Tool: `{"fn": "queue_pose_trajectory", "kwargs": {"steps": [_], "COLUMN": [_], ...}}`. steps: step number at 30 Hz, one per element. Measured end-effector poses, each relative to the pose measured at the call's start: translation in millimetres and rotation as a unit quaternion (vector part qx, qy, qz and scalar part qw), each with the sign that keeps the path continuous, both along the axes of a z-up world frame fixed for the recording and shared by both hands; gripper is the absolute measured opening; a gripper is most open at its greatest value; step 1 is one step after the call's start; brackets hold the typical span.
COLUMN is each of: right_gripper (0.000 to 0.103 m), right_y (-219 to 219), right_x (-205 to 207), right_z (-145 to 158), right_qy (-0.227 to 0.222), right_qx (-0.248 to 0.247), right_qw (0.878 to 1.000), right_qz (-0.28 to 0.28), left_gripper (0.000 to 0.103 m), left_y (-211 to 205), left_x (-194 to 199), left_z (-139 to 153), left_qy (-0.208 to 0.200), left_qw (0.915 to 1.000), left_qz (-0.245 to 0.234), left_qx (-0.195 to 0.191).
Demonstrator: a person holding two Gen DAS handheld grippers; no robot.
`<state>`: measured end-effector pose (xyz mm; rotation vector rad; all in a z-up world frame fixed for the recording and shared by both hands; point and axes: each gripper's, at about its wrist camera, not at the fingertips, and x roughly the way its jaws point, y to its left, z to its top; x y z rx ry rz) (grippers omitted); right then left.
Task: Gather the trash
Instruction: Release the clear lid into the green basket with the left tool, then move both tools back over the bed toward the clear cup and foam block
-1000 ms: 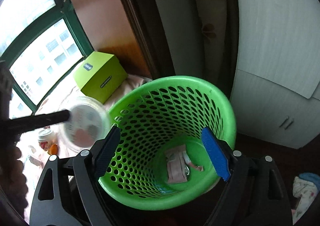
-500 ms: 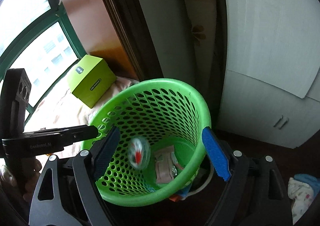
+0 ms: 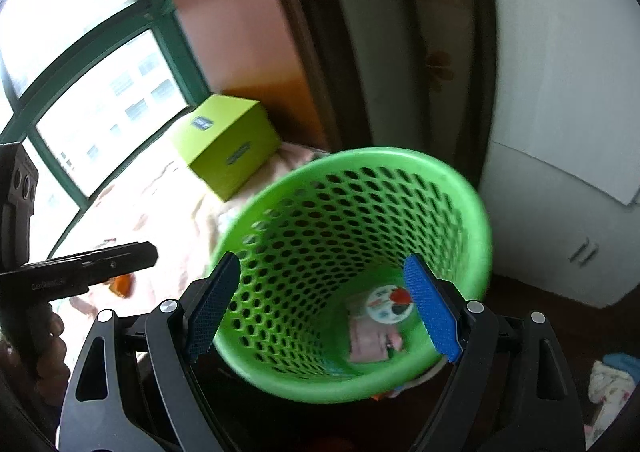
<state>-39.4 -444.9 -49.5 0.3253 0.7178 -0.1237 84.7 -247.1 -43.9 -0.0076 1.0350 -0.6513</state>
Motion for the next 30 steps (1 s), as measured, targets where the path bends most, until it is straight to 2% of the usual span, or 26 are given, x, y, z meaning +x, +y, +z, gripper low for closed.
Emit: {"fn": "queue_pose_trajectory", "kwargs": {"steps": [4, 8, 11, 14, 23, 30], "right_gripper": [0.085, 0.085, 0.085, 0.085, 0.085, 0.085], "right_y": [24, 53, 75, 96, 165, 212], "right_x": [8, 16, 21, 27, 42, 52], "right_z": [4, 6, 5, 4, -4, -8], "right_qy": [-0.006, -0.01, -0.01, -0.008, 0.007, 0.011], "right_qx": [0.001, 0.004, 0.008, 0.011, 0.02, 0.015], "right_qw": [1.0, 0.999, 0.998, 0.996, 0.987, 0.977], "right_qz": [0.019, 0.044, 0.063, 0.085, 0.158, 0.211], "left_gripper": [0.059, 0.065, 0.066, 0.07, 0.071, 0.071], "left_y": [52, 104, 141, 184, 285, 336], "left_x": [-4, -7, -7, -13, -28, -31], "left_z": [4, 3, 0, -2, -14, -40], "left_qy": [-0.011, -0.019, -0.024, -0.03, -0.03, -0.004], "left_qw": [0.999, 0.995, 0.9908, 0.9842, 0.9608, 0.9457], "left_qz": [0.043, 0.097, 0.13, 0.171, 0.27, 0.316], "left_qx": [0.007, 0.018, 0.027, 0.037, 0.054, 0.076]}}
